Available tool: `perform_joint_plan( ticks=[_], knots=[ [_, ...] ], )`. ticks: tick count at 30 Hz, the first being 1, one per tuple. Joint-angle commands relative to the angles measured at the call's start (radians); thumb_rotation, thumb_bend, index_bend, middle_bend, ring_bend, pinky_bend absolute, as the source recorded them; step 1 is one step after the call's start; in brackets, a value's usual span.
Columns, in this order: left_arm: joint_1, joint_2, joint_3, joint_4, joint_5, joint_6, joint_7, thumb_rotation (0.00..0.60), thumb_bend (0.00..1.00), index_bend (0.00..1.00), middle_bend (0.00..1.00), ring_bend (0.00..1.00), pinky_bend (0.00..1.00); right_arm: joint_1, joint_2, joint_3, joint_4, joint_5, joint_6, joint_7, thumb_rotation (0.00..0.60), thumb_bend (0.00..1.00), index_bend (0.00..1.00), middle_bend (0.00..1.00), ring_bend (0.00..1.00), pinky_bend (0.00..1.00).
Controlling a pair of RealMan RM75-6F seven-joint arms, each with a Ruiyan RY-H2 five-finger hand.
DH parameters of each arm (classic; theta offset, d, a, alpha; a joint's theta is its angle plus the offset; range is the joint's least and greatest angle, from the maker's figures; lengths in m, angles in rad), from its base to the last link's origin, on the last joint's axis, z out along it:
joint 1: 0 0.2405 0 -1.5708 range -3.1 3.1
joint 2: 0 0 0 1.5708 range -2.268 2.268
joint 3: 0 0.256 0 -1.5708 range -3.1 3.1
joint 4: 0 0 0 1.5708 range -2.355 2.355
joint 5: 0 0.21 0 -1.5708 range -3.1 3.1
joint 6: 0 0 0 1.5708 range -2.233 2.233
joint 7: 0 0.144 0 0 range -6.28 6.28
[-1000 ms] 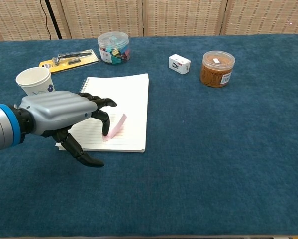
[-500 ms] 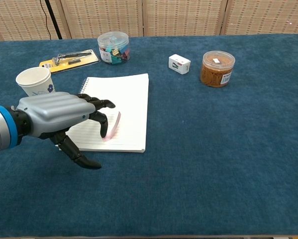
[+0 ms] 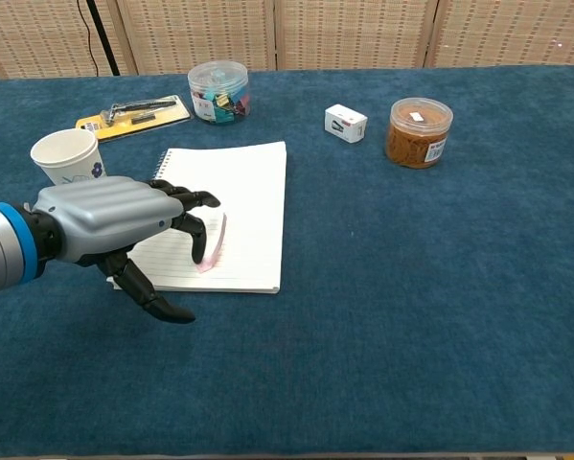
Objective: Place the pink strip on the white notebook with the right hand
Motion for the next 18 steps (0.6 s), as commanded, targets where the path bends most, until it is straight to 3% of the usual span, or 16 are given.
perform_joint_plan(
  ticks=[1,18],
  knots=[
    [-0.001,0.000,0.001,-0.003,0.001,-0.001,0.000,0.273,0.00,0.37,0.00,0.00,0.00,0.000,0.001,0.000,-0.001,0.000,0.000,0.000,0.600,0.00,0.01,0.00,0.00,0.00],
    [-0.006,-0.006,0.003,-0.006,-0.018,0.003,0.017,0.272,0.00,0.37,0.00,0.00,0.00,-0.002,0.004,0.002,-0.005,0.000,-0.001,0.005,0.600,0.00,0.01,0.00,0.00,0.00]
  ],
)
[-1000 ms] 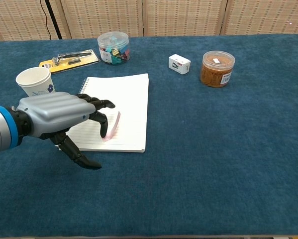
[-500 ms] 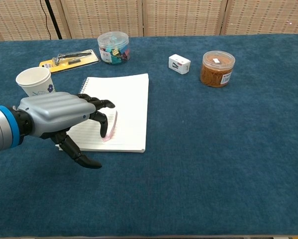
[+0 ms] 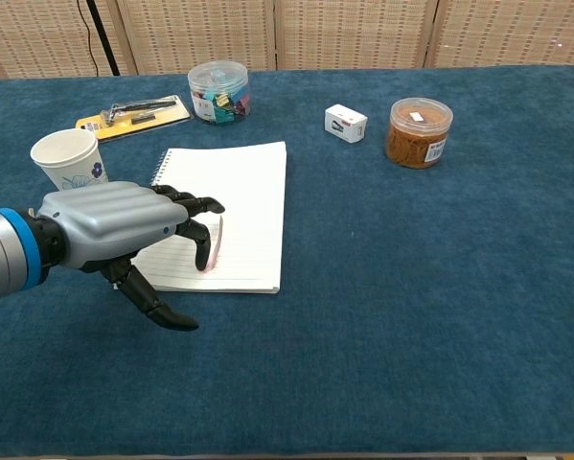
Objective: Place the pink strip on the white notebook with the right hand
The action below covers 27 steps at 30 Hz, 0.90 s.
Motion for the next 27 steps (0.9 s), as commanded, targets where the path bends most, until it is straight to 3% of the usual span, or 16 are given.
perform_joint_plan(
  ticks=[1,27],
  knots=[
    [0.000,0.002,-0.003,0.004,-0.008,0.002,-0.001,0.272,0.00,0.37,0.00,0.00,0.00,0.000,0.000,0.000,-0.001,-0.001,0.001,0.001,0.600,0.00,0.01,0.00,0.00,0.00],
    [-0.011,0.005,-0.008,0.009,-0.025,-0.013,-0.017,0.272,0.00,0.37,0.00,0.00,0.00,-0.002,0.004,0.000,-0.008,-0.005,0.002,0.005,0.600,0.00,0.01,0.00,0.00,0.00]
  ],
)
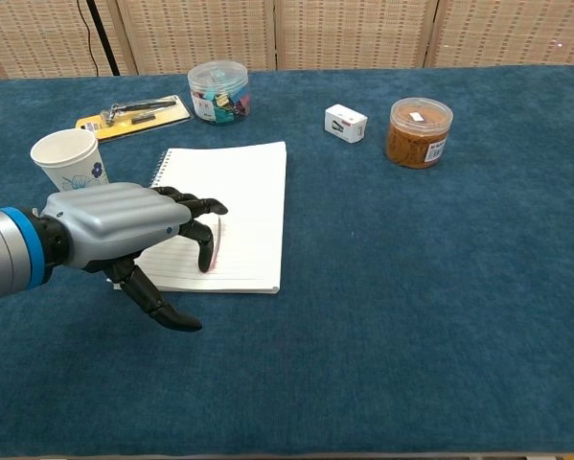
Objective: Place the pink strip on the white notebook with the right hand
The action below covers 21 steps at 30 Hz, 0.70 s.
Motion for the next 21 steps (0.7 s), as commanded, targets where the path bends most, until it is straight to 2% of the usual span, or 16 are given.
perform_joint_plan(
  ticks=[1,21],
  knots=[
    [-0.001,0.004,-0.005,0.010,-0.008,-0.002,-0.006,0.272,0.00,0.37,0.00,0.00,0.00,0.001,-0.001,-0.002,-0.001,-0.003,-0.001,-0.002,0.600,0.00,0.01,0.00,0.00,0.00],
    [-0.009,0.002,0.000,-0.001,0.013,-0.011,-0.019,0.268,0.00,0.37,0.00,0.00,0.00,-0.001,0.003,-0.003,-0.008,-0.003,-0.002,-0.002,0.600,0.00,0.01,0.00,0.00,0.00]
  ],
)
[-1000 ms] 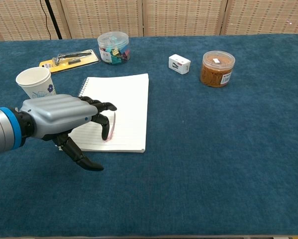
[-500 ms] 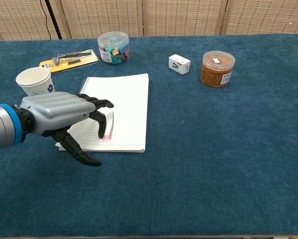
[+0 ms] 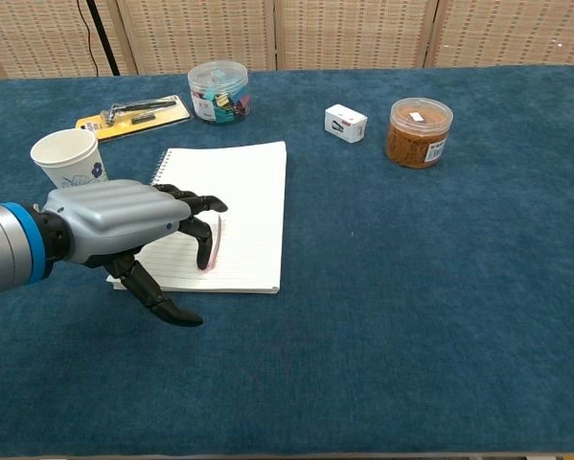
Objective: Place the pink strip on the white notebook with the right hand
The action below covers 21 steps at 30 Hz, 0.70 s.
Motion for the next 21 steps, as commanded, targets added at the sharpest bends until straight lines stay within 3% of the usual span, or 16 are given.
perform_joint_plan(
  ticks=[1,6,13,16,21],
  knots=[
    [-0.001,-0.003,0.001,-0.004,0.003,0.003,0.002,0.267,0.00,0.37,0.00,0.00,0.00,0.000,0.001,0.000,0.000,0.000,0.000,0.001,0.600,0.00,0.01,0.00,0.00,0.00],
    [0.003,0.010,-0.003,-0.019,0.018,0.014,-0.008,0.266,0.00,0.37,0.00,0.00,0.00,0.000,0.001,0.000,-0.001,-0.001,0.000,0.000,0.600,0.00,0.02,0.00,0.00,0.00],
    [0.026,0.116,-0.035,-0.090,0.077,0.037,-0.109,0.263,0.00,0.37,0.00,0.00,0.00,-0.001,0.000,-0.002,-0.005,-0.008,0.005,-0.005,0.600,0.00,0.01,0.00,0.00,0.00],
    [0.043,0.169,-0.049,-0.115,0.114,0.052,-0.163,0.258,0.00,0.30,0.00,0.00,0.00,-0.002,0.001,-0.003,-0.008,-0.011,0.009,-0.008,0.600,0.00,0.01,0.00,0.00,0.00],
    [0.084,0.257,-0.057,-0.137,0.180,0.094,-0.241,0.245,0.00,0.10,0.00,0.00,0.00,-0.005,0.003,-0.003,-0.012,-0.014,0.017,-0.010,0.600,0.00,0.01,0.00,0.00,0.00]
  ],
)
